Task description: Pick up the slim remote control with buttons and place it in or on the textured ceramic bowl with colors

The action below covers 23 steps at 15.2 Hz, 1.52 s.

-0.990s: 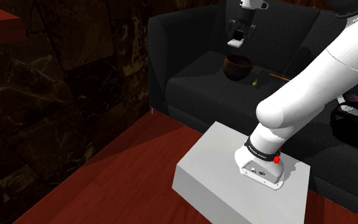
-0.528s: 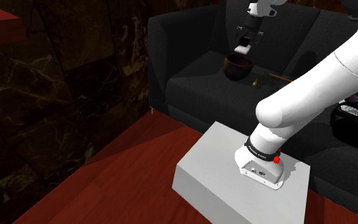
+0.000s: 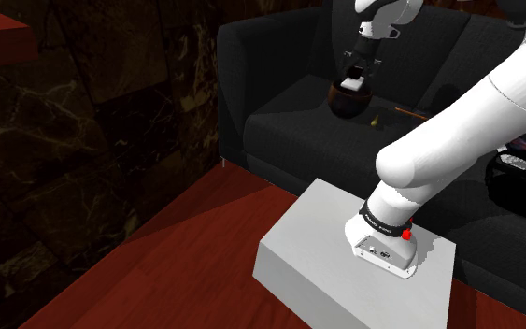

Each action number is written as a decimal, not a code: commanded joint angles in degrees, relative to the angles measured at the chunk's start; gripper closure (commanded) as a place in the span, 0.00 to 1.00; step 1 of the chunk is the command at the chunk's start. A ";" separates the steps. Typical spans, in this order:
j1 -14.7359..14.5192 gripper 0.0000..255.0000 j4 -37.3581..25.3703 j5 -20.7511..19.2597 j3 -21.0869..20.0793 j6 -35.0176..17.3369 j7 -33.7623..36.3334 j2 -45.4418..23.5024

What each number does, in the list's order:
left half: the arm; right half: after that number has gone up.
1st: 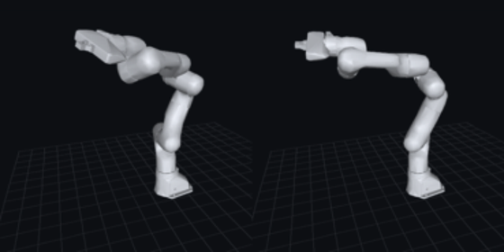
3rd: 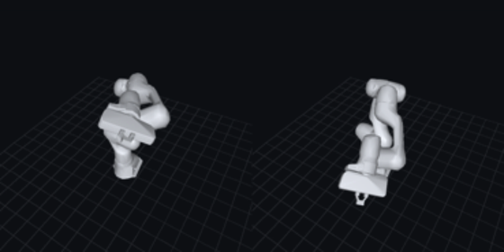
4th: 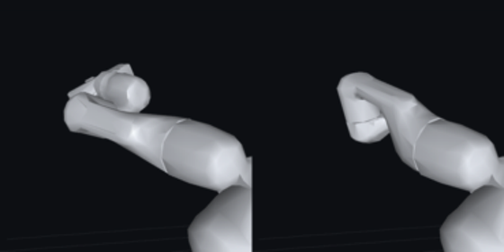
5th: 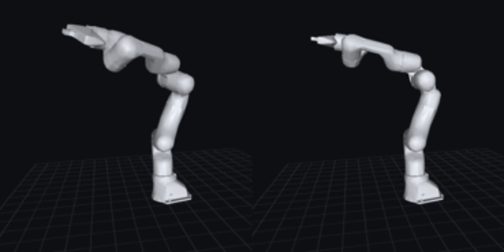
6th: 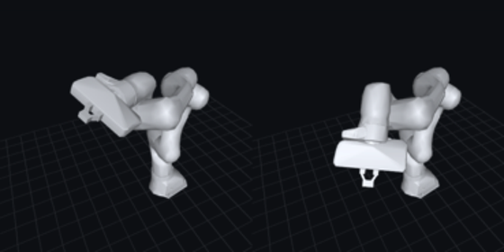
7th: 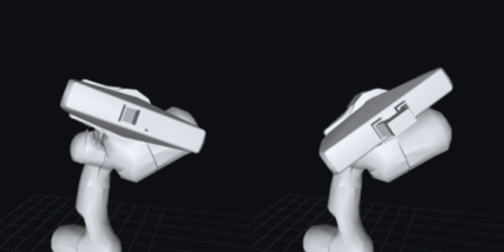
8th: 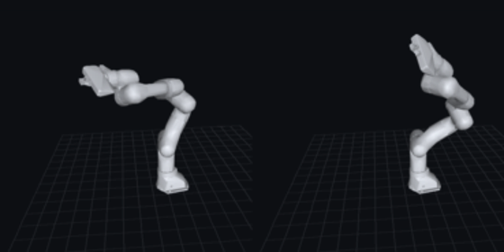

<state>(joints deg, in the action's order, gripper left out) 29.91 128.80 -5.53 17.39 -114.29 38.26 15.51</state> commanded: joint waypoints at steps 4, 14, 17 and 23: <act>-0.01 1.00 1.20 0.06 0.10 -1.76 0.00 -0.52; -0.01 0.00 1.19 0.07 0.10 -1.77 0.00 -0.54; -0.07 0.00 -1.74 0.00 -0.23 2.19 0.13 0.51; -0.13 0.00 -4.61 0.01 -0.50 5.68 0.20 1.15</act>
<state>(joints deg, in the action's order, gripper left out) 29.77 124.27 -5.51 16.90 -108.75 38.46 16.63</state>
